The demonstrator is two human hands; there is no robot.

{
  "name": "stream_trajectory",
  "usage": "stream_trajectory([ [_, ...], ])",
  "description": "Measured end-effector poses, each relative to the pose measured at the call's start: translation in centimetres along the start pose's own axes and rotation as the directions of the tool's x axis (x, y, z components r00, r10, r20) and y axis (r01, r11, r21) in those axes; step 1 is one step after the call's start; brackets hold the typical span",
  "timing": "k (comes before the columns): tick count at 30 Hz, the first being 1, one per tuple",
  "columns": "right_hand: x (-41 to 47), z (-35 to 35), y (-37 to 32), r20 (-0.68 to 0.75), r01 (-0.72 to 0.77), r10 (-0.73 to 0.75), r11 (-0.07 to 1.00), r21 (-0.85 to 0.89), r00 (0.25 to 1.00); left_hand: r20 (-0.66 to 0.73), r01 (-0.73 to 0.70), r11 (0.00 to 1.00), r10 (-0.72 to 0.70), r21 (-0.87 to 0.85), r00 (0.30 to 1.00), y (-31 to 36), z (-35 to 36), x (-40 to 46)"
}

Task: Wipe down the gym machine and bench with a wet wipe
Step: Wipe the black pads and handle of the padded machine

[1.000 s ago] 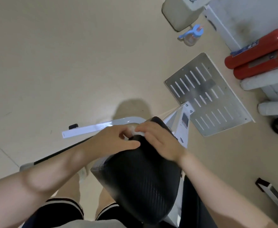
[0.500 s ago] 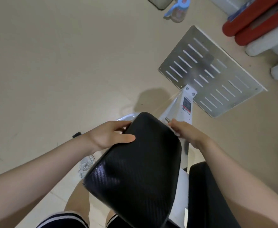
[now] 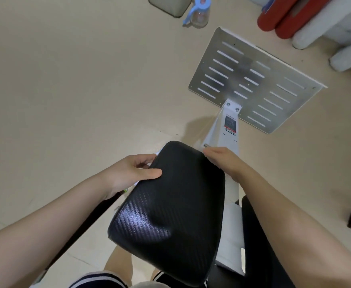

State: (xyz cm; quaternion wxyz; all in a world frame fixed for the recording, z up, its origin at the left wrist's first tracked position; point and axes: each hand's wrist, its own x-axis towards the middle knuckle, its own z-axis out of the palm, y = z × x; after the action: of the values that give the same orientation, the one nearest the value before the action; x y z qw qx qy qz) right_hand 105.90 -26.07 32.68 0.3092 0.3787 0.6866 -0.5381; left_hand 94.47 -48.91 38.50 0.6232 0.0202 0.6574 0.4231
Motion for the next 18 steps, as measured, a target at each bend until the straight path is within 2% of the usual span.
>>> stream_trajectory([
  [2, -1.7, 0.0, 2.2, -0.129, -0.009, 0.019, 0.997, 0.077, 0.992, 0.011, 0.002, 1.000, -0.002, 0.009, 1.000, 0.1, 0.2, -0.3],
  [4, -2.9, 0.9, 4.2, -0.240, -0.033, 0.100, 0.962, 0.270, 0.966, 0.029, 0.003, 1.000, -0.003, 0.008, 1.000, -0.1, 0.1, -0.3],
  [7, -5.0, 3.4, 5.5, -0.286, -0.072, 0.322, 0.768, 0.636, 0.902, -0.056, 0.014, 0.995, -0.008, 0.098, 0.998, 0.2, 0.0, -0.7],
  [10, -8.9, 5.6, 5.2, -0.326, 0.017, 0.356, 0.651, 0.759, 0.876, -0.174, 0.022, 0.965, 0.025, 0.260, 0.984, 0.5, 0.6, -1.7],
  [11, -10.8, 6.3, 4.9, -0.339, 0.055, 0.334, 0.637, 0.769, 0.880, -0.185, 0.025, 0.959, 0.029, 0.283, 0.982, 0.5, 0.8, -2.0],
  [13, -14.7, 7.8, 4.3, -0.391, 0.102, 0.263, 0.704, 0.703, 0.882, -0.161, 0.010, 0.958, 0.038, 0.288, 0.986, 0.2, 1.2, -3.0],
  [16, -17.3, 9.3, 4.2, -0.540, 0.139, 0.104, 0.911, 0.389, 0.835, -0.078, -0.046, 0.970, 0.067, 0.238, 0.995, -0.3, 1.2, -4.7],
  [18, -16.9, 9.1, 4.0, -0.623, 0.128, 0.025, 0.972, 0.200, 0.782, -0.078, -0.042, 0.976, 0.060, 0.215, 0.995, -0.8, 0.8, -5.6],
])
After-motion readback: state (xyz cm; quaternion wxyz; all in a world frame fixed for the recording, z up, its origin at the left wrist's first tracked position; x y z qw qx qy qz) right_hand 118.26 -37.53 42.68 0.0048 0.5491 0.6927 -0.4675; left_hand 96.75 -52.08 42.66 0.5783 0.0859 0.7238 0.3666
